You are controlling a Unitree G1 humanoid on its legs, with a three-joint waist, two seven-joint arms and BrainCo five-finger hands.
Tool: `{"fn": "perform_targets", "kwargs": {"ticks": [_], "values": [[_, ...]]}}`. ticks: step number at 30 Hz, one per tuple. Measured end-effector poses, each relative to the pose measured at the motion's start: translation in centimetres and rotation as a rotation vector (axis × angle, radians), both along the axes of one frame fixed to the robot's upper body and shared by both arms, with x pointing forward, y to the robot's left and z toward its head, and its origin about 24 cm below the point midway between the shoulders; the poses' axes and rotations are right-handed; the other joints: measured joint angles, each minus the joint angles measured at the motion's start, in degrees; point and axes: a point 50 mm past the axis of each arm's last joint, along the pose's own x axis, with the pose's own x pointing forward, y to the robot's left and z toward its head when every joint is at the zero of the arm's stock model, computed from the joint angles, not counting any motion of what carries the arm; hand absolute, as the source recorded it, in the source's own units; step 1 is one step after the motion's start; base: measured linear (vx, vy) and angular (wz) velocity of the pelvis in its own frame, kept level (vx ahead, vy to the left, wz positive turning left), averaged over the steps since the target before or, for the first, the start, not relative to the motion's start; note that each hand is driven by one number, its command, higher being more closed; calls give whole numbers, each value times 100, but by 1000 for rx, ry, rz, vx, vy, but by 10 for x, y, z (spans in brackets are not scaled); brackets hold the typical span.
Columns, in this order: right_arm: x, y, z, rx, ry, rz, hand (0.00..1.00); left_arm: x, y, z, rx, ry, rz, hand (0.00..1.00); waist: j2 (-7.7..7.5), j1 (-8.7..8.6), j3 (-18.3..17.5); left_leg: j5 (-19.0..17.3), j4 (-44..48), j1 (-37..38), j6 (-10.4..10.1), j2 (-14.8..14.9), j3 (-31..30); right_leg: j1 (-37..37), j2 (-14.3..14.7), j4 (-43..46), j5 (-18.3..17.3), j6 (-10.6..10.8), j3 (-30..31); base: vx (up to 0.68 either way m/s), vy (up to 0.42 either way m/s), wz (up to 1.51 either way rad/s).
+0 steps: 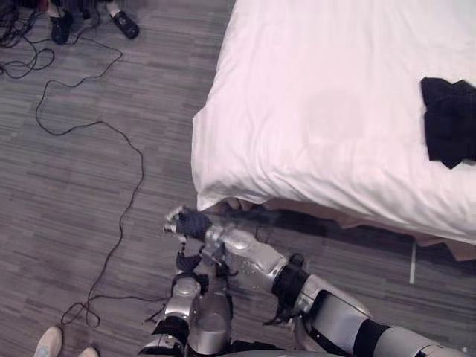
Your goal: Tidy the bed and pick cloth on bed and put in laundry
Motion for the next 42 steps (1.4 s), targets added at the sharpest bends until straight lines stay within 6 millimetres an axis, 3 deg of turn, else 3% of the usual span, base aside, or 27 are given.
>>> {"fn": "perform_targets", "kwargs": {"ticks": [2,5,8,10,13,16,18,19,21,25,27,28,29,31,33,34,35,36,37,40,42], "values": [[16,-19,24,94,-55,-86,100,-3,0,-2,-4,9,-5,0,-36,-85,-25,0,-1,14,0,-3,48,-15,0,0,16,1,49,0,12,-16],[41,-67,65,214,-193,-263,100,-4,1,-3,11,16,-37,0,-34,-115,-26,1,6,-46,-1,0,255,-222,4,35,61,-11,239,-21,9,-33],[61,-108,104,296,-296,-417,100,-5,7,-2,32,9,-42,0,14,-289,-1,25,59,-405,-20,-9,308,-647,-2,128,142,-48,328,-47,6,-13],[72,-140,132,325,-376,-534,100,-4,6,-1,34,-4,-57,0,159,-291,75,24,253,-721,-23,20,302,-921,-5,239,163,-54,343,-48,9,1],[79,-160,164,321,-478,-613,100,0,-2,-1,33,-12,-101,0,386,-247,169,9,617,-1397,-9,53,227,-1528,-38,479,126,-53,329,-81,7,10],[94,-178,166,261,-450,-709,100,6,-12,0,26,-12,-133,0,573,-204,255,-65,1029,-1980,31,88,93,-2011,-91,810,57,-111,262,-118,-4,20],[108,-214,155,146,-411,-853,100,17,-18,6,9,-43,-141,0,706,-28,310,-253,1629,-2604,54,144,-12,-2623,-139,1427,-162,-177,259,-155,-26,18],[108,-221,158,123,-439,-872,100,20,-20,8,6,-55,-142,0,748,8,329,-314,1795,-2762,57,159,-43,-2774,-167,1623,-253,-161,257,-144,-34,14],[106,-229,182,117,-509,-902,100,26,-21,14,-10,-92,-127,0,760,50,335,-577,2382,-3153,105,232,-31,-3172,-211,2132,-439,-179,341,-138,-38,-6],[105,-264,175,157,-431,-1034,100,26,-24,17,-56,-113,-80,0,757,23,334,-944,3042,-3251,143,529,127,-3157,-187,2366,-584,-173,365,-97,4,-26],[93,-293,151,204,-375,-1127,100,23,-26,17,-74,-110,-65,0,729,-102,340,-960,3017,-3087,139,647,369,-2907,-174,2091,-557,-130,245,-13,19,-16],[75,-323,118,240,-303,-1235,100,18,-27,15,-87,-104,-52,0,683,-138,367,-960,2897,-2765,138,728,544,-2563,-172,1882,-513,-65,177,47,32,-14],[72,-329,111,246,-288,-1256,100,17,-27,15,-91,-103,-45,0,669,-142,375,-961,2867,-2686,138,727,577,-2492,-172,1856,-510,-61,179,83,37,-15],[36,-363,29,262,-39,-1467,100,2,-14,8,-93,-81,20,0,408,-396,395,-961,2538,-1949,134,680,755,-1849,-182,1600,-497,-41,205,86,29,-15],[-5,-384,-33,231,162,-1627,100,-10,0,3,-70,-50,55,0,150,-586,377,-931,2131,-1434,84,568,851,-1470,-167,1349,-488,-22,298,126,16,-26],[-31,-394,-60,220,256,-1719,100,-17,8,-1,-53,-24,63,0,22,-714,372,-886,1821,-1118,17,491,925,-1253,-148,1155,-452,33,376,148,12,-38],[-47,-401,-72,214,299,-1769,100,-21,11,-3,-52,-8,68,0,-32,-791,360,-870,1646,-916,-4,433,975,-1113,-129,1021,-428,68,434,196,43,-60],[-79,-412,-93,178,368,-1853,0,-28,15,-6,-58,8,83,0,-96,-886,302,-832,1354,-479,-53,359,1113,-825,-80,821,-306,183,595,162,53,-55],[-90,-413,-100,157,393,-1874,0,-31,16,-7,-57,17,86,0,-118,-922,245,-811,1256,-329,-70,322,1156,-730,-71,785,-263,200,638,174,71,-60],[-144,-409,-141,-4,565,-1917,0,-46,18,-15,-55,67,63,0,-132,-1095,-372,-749,751,306,-85,240,1451,-382,54,603,-247,129,839,155,51,-45],[-160,-401,-159,-80,659,-1876,0,-46,16,-16,-58,78,27,0,-136,-1219,-553,-749,635,546,-90,222,1516,-232,79,614,-322,157,849,171,64,-22]]}}
